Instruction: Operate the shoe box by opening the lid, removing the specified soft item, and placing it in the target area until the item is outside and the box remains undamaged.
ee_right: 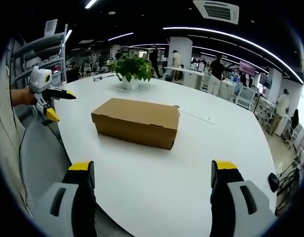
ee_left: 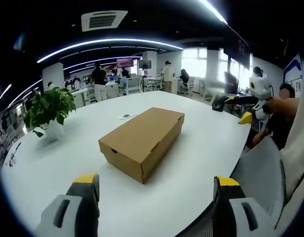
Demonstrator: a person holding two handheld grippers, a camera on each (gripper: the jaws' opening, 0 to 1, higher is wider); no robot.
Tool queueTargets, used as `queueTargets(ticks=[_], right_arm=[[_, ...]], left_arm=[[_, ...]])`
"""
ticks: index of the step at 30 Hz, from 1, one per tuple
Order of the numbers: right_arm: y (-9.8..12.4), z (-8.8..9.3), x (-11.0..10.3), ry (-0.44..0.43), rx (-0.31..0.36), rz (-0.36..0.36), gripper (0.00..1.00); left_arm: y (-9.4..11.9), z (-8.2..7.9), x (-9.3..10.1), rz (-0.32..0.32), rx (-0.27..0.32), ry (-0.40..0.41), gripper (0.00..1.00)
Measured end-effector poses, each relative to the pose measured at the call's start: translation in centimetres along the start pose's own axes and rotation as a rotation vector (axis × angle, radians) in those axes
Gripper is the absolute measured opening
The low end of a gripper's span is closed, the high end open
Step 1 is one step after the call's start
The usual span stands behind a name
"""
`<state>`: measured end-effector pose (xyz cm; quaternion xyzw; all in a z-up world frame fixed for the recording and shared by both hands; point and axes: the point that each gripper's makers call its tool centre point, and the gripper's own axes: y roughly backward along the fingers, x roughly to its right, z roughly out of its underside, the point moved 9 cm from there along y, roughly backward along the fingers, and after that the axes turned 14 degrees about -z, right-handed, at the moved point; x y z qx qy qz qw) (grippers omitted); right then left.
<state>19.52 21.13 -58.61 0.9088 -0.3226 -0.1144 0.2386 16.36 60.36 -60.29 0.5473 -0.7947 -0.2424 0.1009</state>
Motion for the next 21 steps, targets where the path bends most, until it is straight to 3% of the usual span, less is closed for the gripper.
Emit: queueTargets(ticks=[21], right_arm=[[-0.9, -0.4, 1.9, 0.021, -0.008, -0.038, 0.92]], left_arm=[[-1.4, 0.1, 0.8, 0.014, -0.007, 0.012, 0.96]])
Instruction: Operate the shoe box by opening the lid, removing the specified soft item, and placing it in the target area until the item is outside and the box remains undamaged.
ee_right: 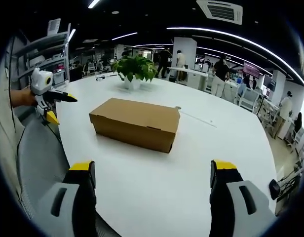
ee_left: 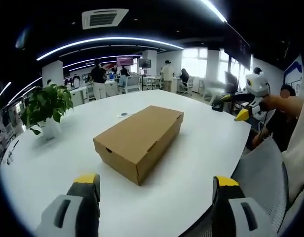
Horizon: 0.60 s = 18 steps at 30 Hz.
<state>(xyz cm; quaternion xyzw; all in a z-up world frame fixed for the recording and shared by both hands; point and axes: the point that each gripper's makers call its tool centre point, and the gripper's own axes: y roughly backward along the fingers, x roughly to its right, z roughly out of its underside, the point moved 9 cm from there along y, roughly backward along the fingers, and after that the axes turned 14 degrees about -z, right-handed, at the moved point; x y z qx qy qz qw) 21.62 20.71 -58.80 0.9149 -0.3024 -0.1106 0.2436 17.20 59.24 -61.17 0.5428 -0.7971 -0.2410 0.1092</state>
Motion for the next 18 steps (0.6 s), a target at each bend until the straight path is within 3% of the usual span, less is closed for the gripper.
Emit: queueTargets(ticks=[18], right_arm=[[-1.2, -0.2, 2.7, 0.062, -0.053, -0.075, 0.89]], left_arm=[[-2.6, -0.6, 0.7, 0.03, 0.015, 0.001, 0.93]])
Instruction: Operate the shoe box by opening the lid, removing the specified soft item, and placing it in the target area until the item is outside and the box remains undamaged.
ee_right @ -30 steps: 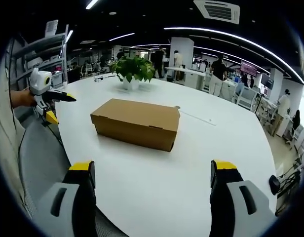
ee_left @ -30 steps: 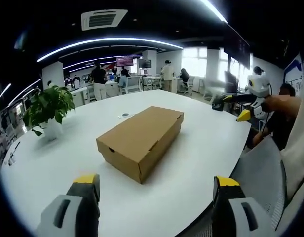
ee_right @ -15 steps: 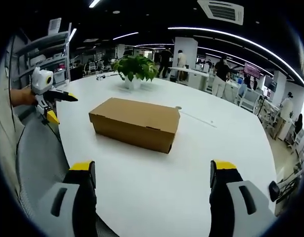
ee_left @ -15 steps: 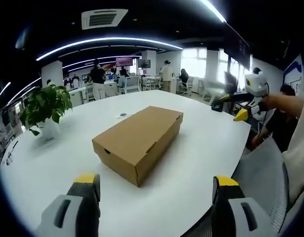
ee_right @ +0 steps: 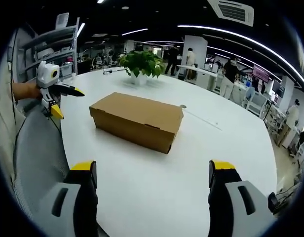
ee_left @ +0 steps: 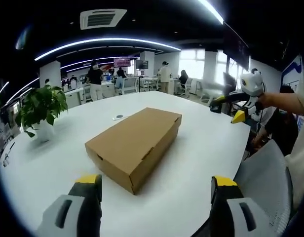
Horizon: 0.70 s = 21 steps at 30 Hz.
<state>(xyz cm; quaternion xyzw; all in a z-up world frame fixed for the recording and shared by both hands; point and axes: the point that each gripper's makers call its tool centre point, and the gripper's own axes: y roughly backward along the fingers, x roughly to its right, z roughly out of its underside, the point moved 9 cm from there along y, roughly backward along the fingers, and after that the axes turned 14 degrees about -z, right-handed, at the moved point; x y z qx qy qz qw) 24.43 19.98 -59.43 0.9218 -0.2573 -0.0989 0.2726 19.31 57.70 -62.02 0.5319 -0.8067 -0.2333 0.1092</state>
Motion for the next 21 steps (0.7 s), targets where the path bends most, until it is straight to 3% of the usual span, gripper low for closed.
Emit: queueTargets(ticks=[21], right_arm=[[-2.5, -0.5, 3.1, 0.072, -0.033, -0.101, 0.85]], left_arm=[[-2.2, 0.2, -0.1, -0.025, -0.013, 0.018, 0.87]])
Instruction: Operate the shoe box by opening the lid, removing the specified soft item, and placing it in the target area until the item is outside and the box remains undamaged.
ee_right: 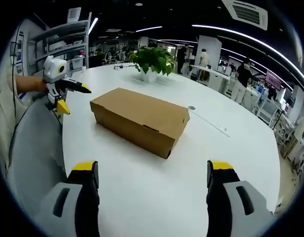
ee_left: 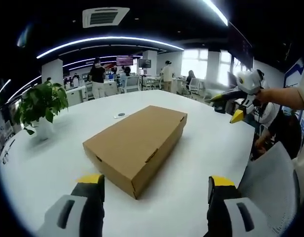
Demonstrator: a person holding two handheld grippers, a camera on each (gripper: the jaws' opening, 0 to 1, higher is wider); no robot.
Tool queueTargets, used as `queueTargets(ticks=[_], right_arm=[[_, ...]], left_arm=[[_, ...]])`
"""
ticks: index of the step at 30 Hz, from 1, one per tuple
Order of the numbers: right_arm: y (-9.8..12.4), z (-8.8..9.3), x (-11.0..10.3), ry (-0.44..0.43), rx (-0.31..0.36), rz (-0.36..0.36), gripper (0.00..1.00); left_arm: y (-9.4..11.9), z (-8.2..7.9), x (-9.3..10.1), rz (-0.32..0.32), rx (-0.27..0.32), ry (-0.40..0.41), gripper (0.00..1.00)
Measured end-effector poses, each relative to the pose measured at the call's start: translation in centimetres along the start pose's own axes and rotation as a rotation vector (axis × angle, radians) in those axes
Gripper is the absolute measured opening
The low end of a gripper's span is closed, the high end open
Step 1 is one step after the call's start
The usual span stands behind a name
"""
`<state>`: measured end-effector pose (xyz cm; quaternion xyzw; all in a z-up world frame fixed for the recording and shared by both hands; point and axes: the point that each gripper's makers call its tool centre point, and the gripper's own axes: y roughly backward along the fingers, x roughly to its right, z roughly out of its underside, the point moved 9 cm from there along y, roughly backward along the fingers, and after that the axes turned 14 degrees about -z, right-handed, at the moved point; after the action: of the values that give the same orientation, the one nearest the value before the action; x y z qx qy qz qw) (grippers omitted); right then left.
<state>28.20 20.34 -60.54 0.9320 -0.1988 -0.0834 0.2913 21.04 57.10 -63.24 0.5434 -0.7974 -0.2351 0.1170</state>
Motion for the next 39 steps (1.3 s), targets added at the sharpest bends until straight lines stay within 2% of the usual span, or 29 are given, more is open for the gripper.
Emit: queueTargets(ticks=[8, 25, 34, 39], right_arm=[[-0.9, 0.0, 1.1, 0.036, -0.011, -0.038, 0.82], [-3.5, -0.8, 3.3, 0.088, -0.022, -0.096, 0.74], [-4.6, -1.4, 4.5, 0.104, -0.025, -0.107, 0.69], [-5.2, -1.9, 5.1, 0.117, -0.028, -0.112, 0.67]], left_arm=[[-0.8, 0.2, 0.0, -0.006, -0.007, -0.011, 0.86], [-2.3, 0.3, -0.3, -0.064, -0.022, -0.001, 0.81], [-3.2, 0.4, -1.1, -0.107, -0.035, 0.017, 0.75], [-3.5, 0.3, -1.6, -0.121, -0.017, 0.073, 0.77]])
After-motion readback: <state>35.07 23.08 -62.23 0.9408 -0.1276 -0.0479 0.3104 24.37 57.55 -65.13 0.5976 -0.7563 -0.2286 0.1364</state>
